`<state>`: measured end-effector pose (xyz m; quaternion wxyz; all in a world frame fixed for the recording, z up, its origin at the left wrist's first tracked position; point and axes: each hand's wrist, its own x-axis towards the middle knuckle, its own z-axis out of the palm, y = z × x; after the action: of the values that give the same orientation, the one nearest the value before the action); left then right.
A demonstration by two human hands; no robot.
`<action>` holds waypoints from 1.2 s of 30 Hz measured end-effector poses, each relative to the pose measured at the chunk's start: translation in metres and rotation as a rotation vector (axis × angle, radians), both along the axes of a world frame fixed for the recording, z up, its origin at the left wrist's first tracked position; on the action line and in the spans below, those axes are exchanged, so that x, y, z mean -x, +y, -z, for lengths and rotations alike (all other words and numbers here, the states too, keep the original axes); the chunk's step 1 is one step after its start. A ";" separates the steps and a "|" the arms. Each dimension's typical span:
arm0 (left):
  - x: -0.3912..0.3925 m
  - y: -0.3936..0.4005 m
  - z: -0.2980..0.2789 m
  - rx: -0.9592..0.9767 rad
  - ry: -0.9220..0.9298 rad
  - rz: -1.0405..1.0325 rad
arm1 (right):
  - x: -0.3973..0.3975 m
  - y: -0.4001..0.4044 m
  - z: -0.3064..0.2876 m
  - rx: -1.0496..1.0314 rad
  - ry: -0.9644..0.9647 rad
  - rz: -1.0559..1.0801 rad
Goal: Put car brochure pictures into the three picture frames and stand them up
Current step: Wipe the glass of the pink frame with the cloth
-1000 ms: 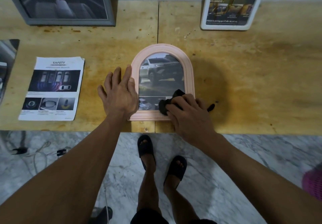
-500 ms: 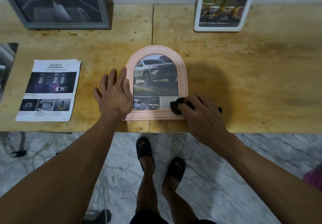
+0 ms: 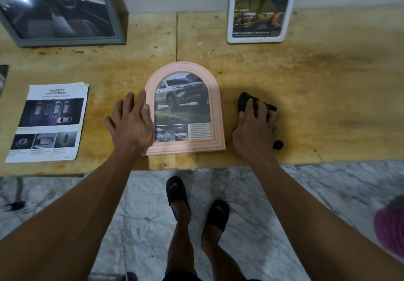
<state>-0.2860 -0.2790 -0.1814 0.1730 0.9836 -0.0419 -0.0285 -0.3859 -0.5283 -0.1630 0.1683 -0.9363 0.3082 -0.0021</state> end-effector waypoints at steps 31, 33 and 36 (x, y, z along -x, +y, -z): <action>-0.005 -0.034 -0.053 0.631 0.275 -0.460 | -0.038 0.041 -0.035 -0.768 -0.143 0.274; 0.000 -0.034 -0.069 0.732 0.302 -0.526 | -0.033 0.042 -0.045 -0.859 -0.175 0.326; 0.003 -0.030 -0.096 0.910 0.372 -0.601 | -0.029 0.045 -0.068 -0.925 -0.212 0.367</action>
<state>-0.2889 -0.3093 -0.0859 0.5838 0.7573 0.2624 -0.1299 -0.3566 -0.4832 -0.0946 0.5924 -0.6888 0.4177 0.0102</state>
